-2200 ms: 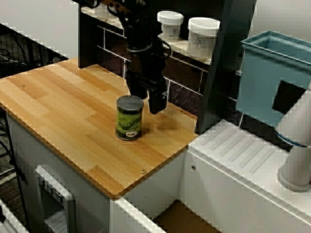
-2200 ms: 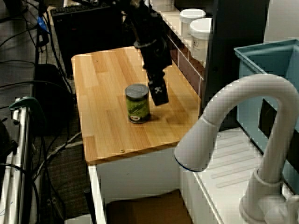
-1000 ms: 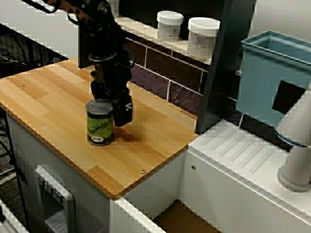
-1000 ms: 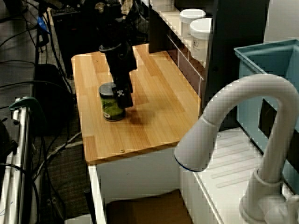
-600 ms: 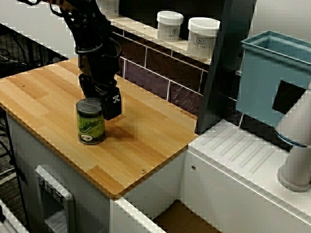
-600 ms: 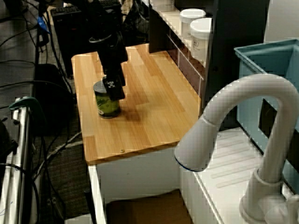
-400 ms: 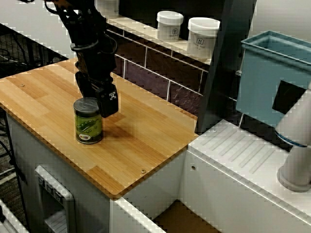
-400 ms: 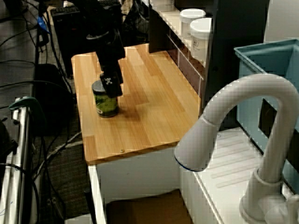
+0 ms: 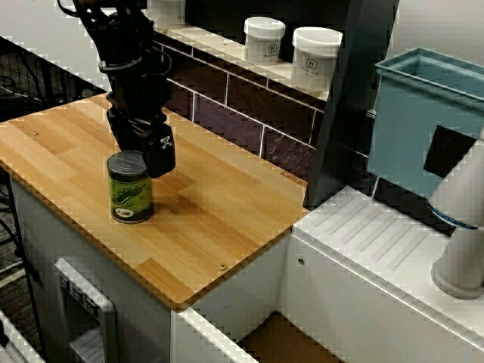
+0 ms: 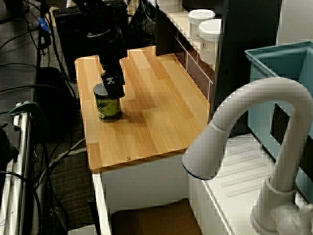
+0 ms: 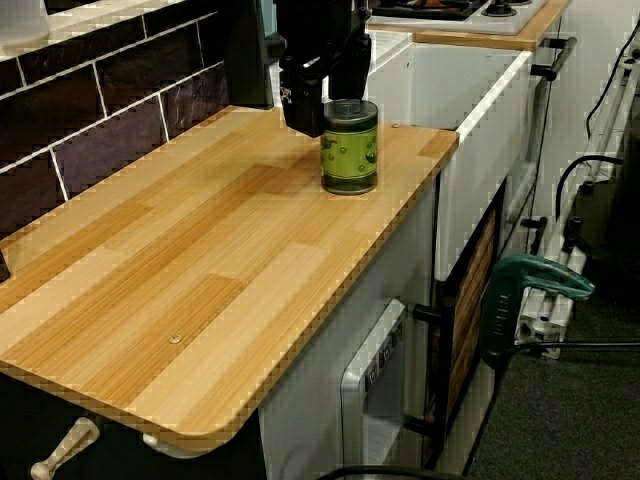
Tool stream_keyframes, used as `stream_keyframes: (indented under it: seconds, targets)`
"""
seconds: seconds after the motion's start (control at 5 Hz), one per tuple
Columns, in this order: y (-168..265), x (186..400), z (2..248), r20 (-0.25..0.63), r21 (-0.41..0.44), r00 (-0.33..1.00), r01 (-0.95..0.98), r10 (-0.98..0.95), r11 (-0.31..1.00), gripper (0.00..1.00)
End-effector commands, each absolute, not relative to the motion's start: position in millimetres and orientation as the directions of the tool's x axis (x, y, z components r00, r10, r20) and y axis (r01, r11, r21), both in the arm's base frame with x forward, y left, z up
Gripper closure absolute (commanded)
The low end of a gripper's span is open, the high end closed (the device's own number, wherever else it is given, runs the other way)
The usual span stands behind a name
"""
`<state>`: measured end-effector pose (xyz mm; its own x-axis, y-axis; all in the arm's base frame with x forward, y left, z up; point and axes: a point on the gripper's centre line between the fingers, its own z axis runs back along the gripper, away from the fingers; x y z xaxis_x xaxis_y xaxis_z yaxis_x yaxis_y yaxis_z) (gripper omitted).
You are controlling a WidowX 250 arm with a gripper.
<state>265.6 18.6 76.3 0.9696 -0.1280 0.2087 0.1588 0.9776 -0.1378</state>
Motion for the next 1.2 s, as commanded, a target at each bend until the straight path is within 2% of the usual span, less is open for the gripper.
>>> stream_keyframes:
  seconds: [0.0,0.4,0.8,1.0]
  targets:
    - [27.3,267.4,110.6,0.272,-0.168,0.958,0.143,-0.093,0.975,0.0]
    - [31.4,261.0,116.9,0.269,-0.157,0.957,0.155,-0.109,0.975,0.0]
    - [41.1,233.8,136.6,0.29,-0.17,0.947,0.191,-0.136,0.967,0.0]
    - [47.6,220.8,135.0,0.267,-0.156,0.951,0.201,-0.154,0.967,0.0]
